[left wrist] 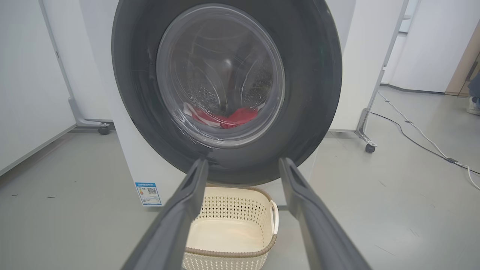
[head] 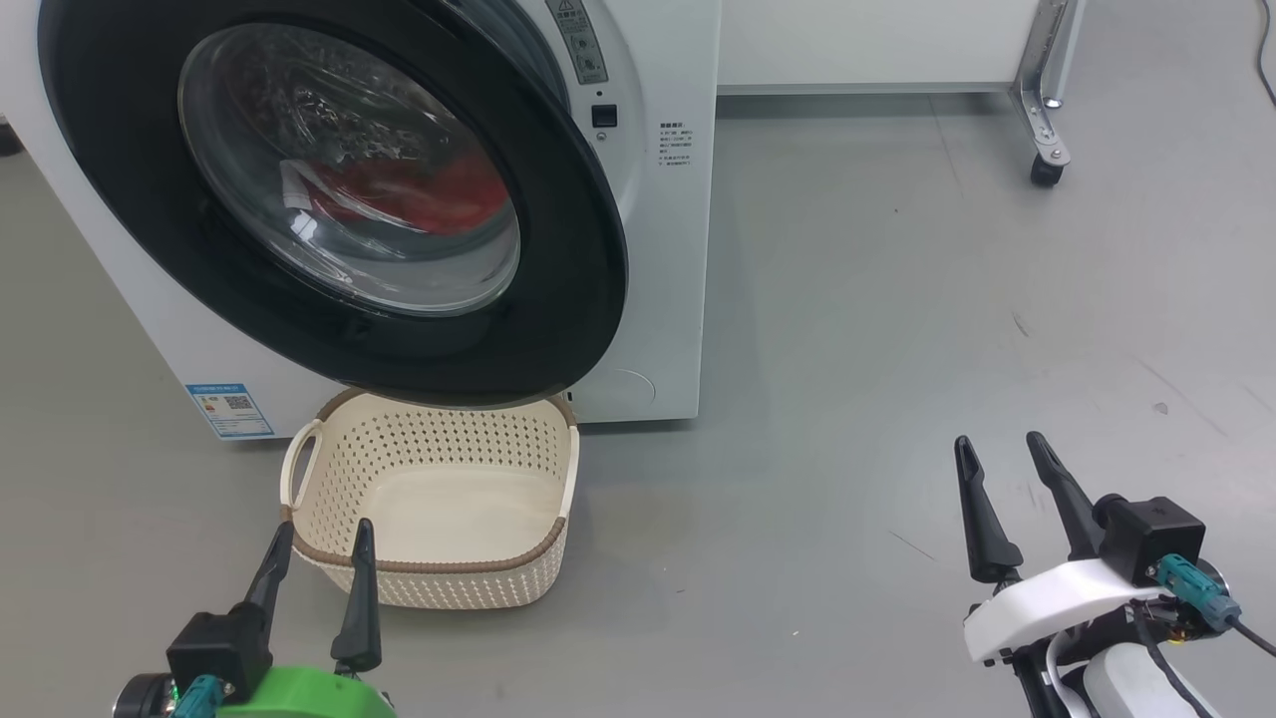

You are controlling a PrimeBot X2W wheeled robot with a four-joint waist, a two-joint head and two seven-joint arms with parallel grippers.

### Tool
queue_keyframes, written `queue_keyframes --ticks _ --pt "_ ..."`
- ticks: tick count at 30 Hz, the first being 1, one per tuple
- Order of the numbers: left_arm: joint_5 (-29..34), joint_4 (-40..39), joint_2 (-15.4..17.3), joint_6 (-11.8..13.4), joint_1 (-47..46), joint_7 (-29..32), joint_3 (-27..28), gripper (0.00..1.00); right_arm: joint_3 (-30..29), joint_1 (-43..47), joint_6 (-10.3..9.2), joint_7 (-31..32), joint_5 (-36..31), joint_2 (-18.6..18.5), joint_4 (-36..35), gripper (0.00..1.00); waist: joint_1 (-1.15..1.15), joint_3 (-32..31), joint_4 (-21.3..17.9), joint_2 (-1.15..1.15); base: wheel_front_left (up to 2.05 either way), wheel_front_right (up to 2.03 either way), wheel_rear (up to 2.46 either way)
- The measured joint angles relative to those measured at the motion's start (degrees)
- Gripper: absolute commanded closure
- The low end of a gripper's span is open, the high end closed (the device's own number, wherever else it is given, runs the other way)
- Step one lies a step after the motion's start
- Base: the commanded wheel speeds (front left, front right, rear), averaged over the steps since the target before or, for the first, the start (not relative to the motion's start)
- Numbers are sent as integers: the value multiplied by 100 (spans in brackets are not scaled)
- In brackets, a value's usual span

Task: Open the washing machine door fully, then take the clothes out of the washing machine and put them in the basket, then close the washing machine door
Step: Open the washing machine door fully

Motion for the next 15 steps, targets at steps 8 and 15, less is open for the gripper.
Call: queue_keyframes --ticks 8,15 --pt "0 5 0 -1 0 0 -3 0 -18 10 0 0 -60 11 -26 0 0 16 9 0 0 0 0" --pt "0 12 1 -1 0 0 -5 0 -18 10 0 1 -114 10 -36 0 0 30 30 0 0 0 0"
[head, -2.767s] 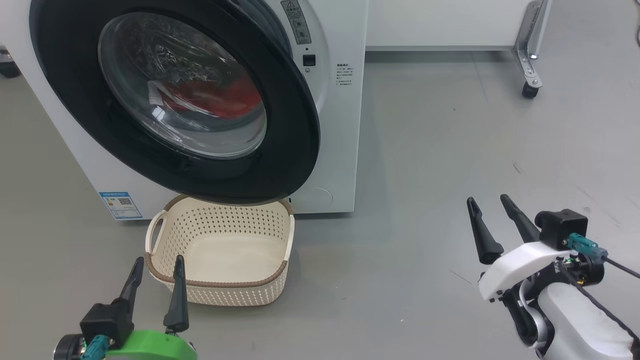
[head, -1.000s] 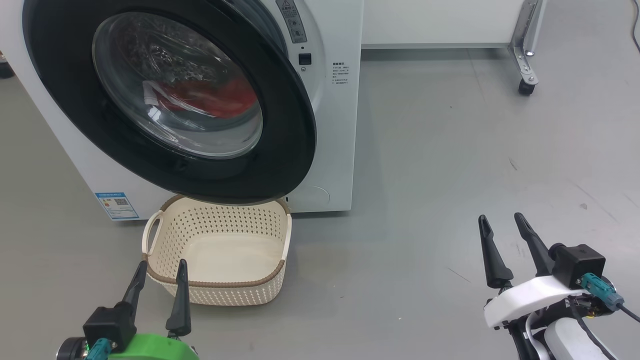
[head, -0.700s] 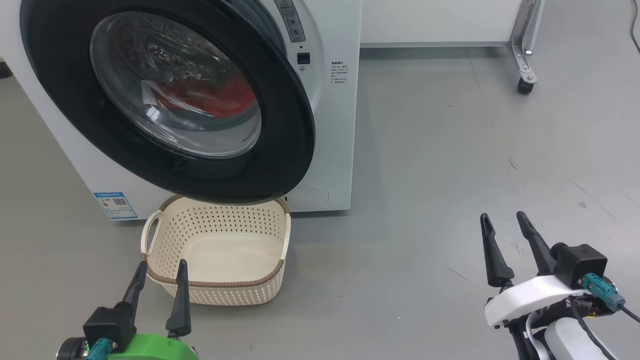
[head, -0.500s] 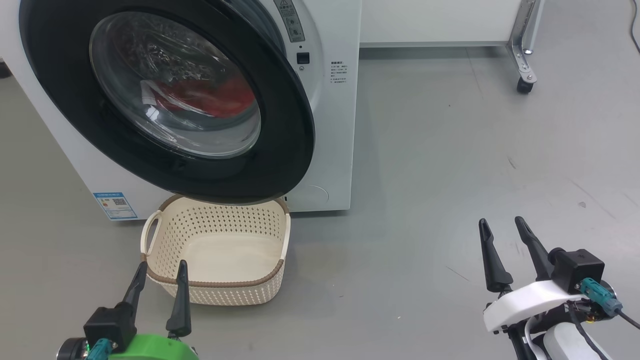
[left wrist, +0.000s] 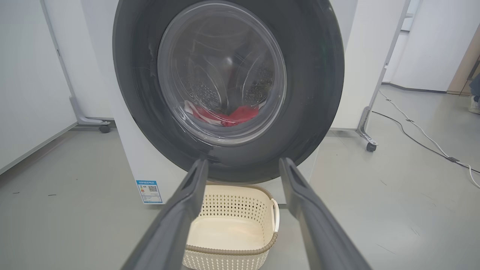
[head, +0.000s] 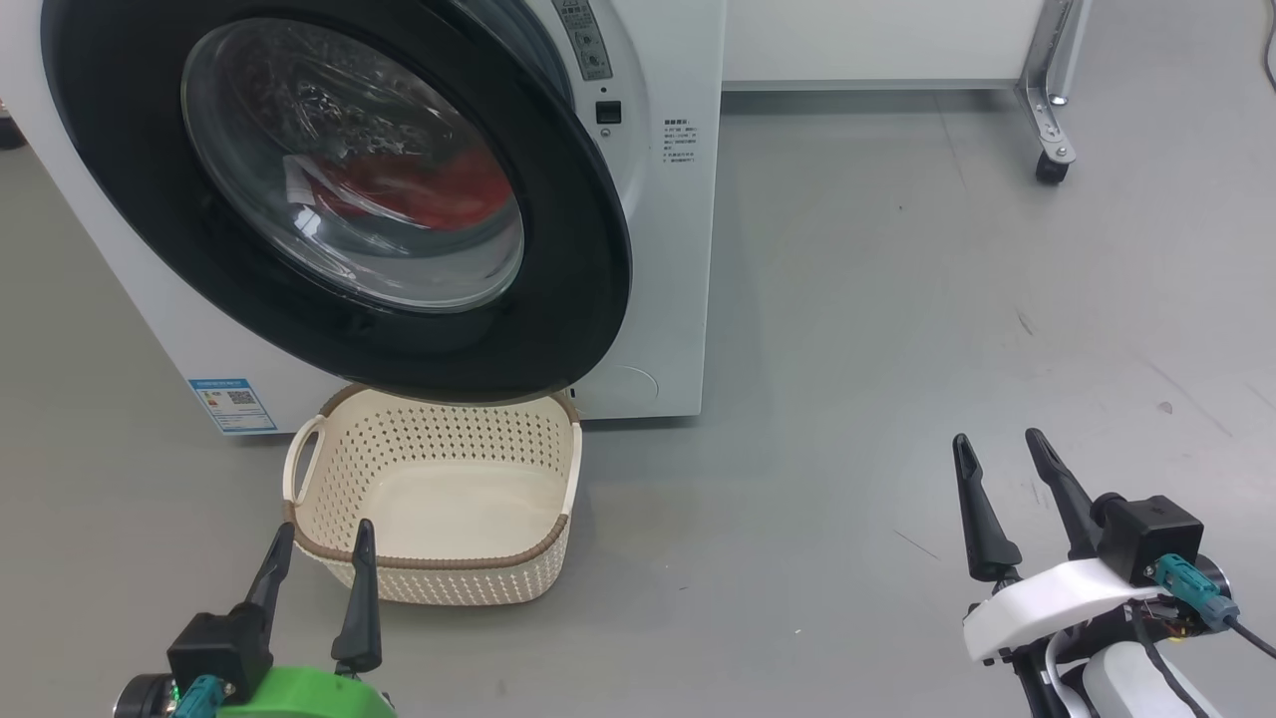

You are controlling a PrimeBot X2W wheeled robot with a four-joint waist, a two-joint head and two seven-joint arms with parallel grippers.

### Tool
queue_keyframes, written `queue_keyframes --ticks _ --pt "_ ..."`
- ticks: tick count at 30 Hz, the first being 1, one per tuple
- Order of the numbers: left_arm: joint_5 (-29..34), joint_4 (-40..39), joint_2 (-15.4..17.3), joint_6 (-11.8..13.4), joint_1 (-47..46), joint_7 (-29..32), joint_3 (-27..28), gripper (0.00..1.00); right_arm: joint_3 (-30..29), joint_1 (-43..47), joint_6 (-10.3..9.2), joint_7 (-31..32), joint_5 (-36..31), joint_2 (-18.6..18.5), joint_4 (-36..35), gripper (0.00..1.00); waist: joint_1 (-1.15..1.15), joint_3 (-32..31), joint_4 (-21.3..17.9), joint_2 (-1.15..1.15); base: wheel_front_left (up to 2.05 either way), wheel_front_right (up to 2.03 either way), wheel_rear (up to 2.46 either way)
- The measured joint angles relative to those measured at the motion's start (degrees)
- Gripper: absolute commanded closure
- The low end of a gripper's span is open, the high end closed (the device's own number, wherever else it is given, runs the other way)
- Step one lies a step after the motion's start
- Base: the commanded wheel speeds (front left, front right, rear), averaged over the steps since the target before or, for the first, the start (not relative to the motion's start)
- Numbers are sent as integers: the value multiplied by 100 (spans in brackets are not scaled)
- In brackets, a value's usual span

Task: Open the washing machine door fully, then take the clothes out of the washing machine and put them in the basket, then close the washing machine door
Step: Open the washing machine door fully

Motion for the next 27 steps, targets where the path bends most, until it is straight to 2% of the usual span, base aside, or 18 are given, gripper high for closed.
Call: queue_keyframes --ticks 7,20,27 --pt "0 0 1 -10 0 1 -32 0 0 0 0 5 -44 -14 -68 0 0 28 27 0 0 0 0" --pt "0 -59 1 -80 -26 1 -193 0 2 -324 11 243 -256 -376 -341 0 0 404 185 0 0 0 0" --pt "1 -98 3 -169 -275 0 -310 0 -75 -1049 190 510 -255 -516 -459 0 0 773 308 0 0 0 0"
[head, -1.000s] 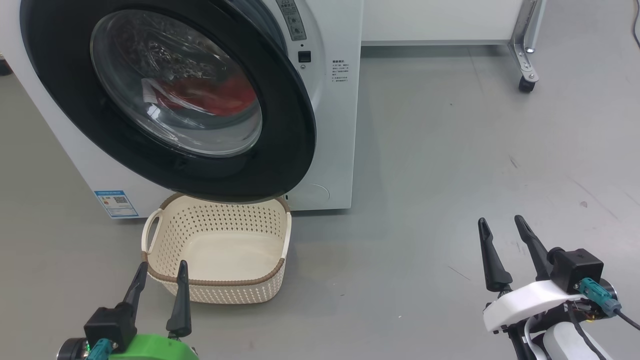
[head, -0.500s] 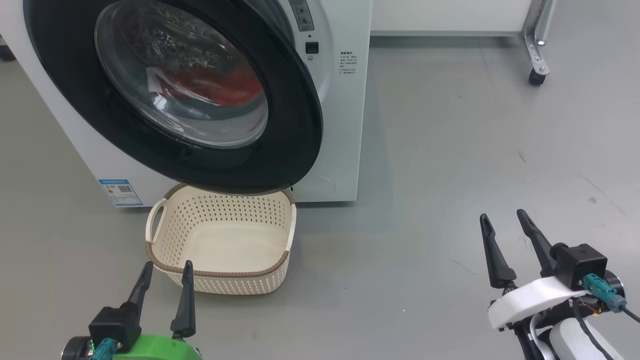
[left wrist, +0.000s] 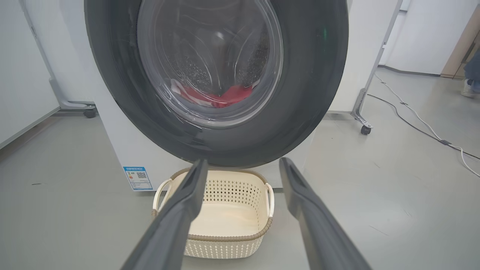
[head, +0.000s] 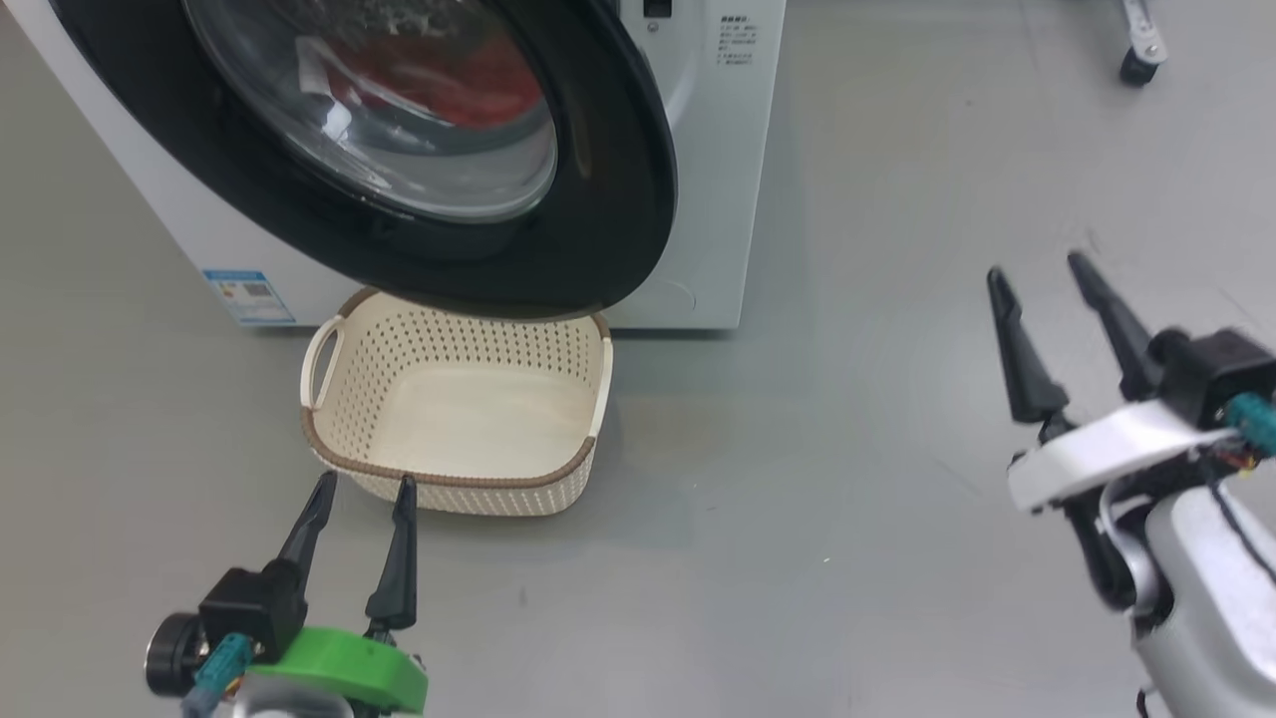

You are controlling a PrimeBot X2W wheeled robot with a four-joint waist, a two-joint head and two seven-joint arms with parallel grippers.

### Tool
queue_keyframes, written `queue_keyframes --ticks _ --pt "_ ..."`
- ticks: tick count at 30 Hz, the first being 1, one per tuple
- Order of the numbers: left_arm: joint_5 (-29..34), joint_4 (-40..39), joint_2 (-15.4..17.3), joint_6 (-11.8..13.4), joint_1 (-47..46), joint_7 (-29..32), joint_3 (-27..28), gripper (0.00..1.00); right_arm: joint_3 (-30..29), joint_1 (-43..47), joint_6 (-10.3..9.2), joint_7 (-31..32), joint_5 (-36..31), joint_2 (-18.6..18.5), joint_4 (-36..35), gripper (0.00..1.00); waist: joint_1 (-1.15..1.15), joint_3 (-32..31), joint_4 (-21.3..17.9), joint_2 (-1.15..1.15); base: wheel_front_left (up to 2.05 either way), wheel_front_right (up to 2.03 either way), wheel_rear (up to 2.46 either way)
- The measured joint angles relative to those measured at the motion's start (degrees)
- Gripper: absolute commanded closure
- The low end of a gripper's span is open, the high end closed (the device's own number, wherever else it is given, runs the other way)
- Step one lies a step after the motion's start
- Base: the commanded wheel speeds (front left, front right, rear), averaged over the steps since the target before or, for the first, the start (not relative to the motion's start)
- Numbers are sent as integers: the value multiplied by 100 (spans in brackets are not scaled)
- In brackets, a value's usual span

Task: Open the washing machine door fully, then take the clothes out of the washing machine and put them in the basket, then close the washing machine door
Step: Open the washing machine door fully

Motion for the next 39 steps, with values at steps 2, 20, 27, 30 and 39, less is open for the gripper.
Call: queue_keyframes --ticks 2,20,27,30,39 --pt "0 -24 0 -9 -114 1 -48 0 -112 -208 18 88 97 7 -23 0 0 111 46 0 0 0 0" --pt "-60 -118 -4 -105 -845 0 -210 0 -870 -2453 232 1258 1700 438 337 0 0 1212 586 0 0 0 0" --pt "-145 -104 -9 -114 -1125 0 -274 0 -1212 -3123 219 1617 2328 670 766 100 0 1563 797 0 0 0 0" --pt "-199 -74 -10 -154 -1202 0 -318 0 -1326 -3344 218 1826 2675 801 973 100 0 1665 908 0 0 0 0" --pt "-281 30 -15 -158 -1299 0 -411 0 -1675 -3945 107 2642 3844 1259 1551 100 0 1875 1199 0 0 0 0"
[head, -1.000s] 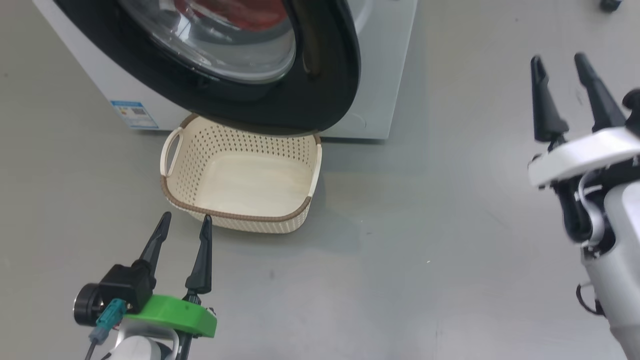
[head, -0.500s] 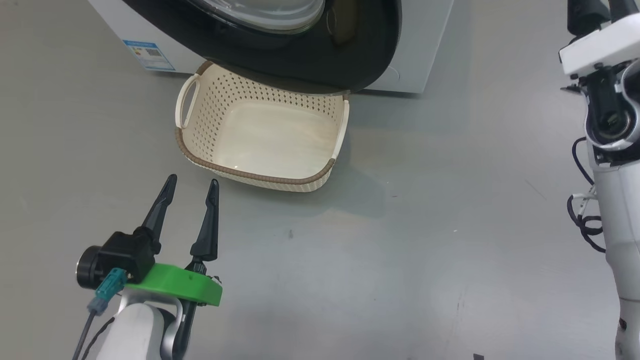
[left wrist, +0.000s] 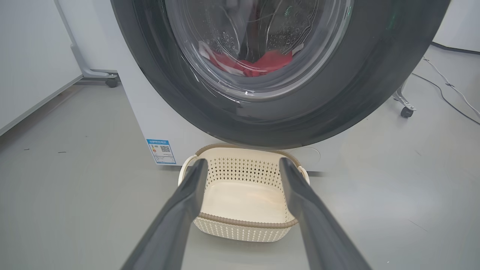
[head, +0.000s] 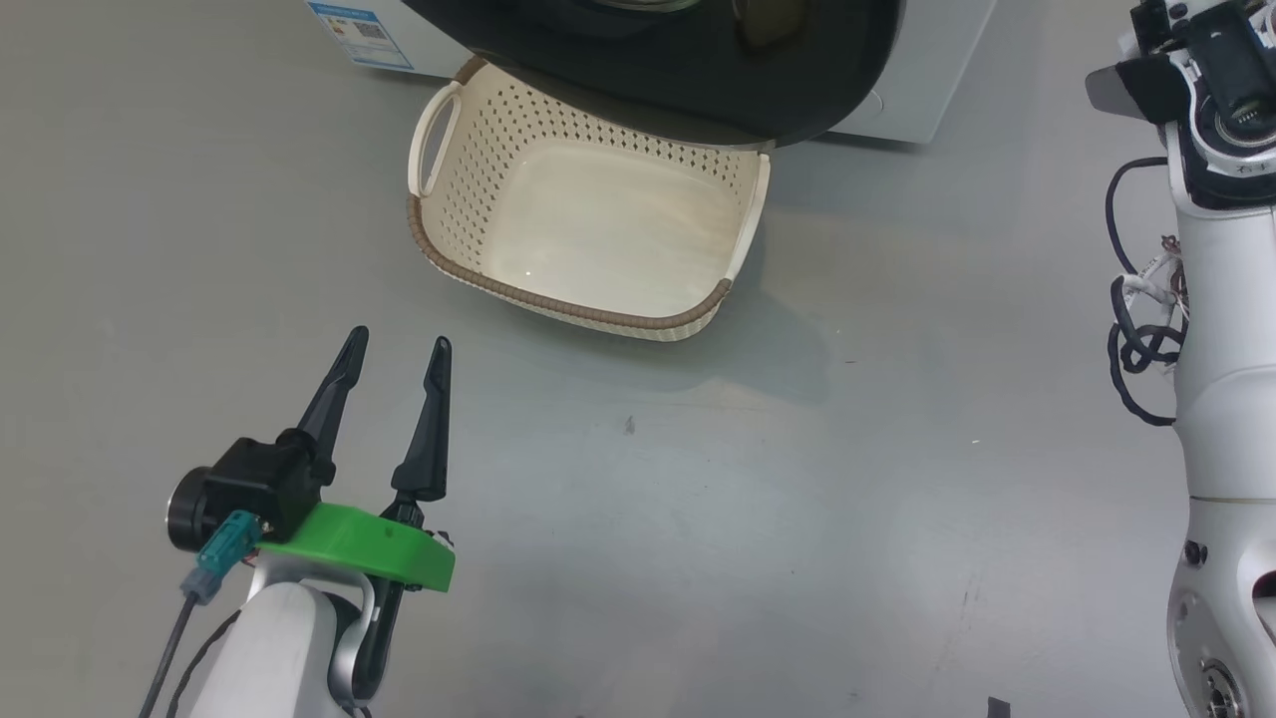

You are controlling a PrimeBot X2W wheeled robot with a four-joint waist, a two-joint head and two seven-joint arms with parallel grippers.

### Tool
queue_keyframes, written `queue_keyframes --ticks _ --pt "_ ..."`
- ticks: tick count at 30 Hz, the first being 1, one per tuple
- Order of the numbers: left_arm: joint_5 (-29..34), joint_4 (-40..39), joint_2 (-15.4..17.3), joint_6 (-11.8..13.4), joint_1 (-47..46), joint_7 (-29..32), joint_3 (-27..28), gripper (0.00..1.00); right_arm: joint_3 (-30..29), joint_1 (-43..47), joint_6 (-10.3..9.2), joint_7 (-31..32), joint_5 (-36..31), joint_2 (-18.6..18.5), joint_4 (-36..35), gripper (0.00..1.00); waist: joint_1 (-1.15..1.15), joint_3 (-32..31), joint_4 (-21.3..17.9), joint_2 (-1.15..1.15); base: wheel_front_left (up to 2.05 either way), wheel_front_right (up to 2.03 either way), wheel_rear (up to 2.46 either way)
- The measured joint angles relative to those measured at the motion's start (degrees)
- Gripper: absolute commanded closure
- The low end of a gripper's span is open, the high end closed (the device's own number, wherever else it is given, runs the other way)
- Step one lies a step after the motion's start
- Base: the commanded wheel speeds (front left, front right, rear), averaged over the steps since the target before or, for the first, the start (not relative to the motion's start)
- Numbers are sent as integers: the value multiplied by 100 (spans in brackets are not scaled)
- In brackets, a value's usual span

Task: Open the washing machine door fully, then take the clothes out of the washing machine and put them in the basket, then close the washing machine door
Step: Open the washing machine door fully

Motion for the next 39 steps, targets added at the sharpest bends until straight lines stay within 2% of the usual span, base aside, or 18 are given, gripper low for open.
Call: queue_keyframes --ticks 4,21,39 --pt "-63 24 -2 0 -46 0 -30 0 -170 -227 -55 355 486 168 194 100 0 63 103 0 0 0 0" --pt "-131 100 -14 -2 -103 0 2 0 -523 -789 -248 1500 1756 242 988 100 0 113 231 0 0 0 0" --pt "-130 129 -18 -2 -137 0 30 0 -478 -1000 -299 2041 2264 290 1681 100 0 154 206 0 0 0 0"
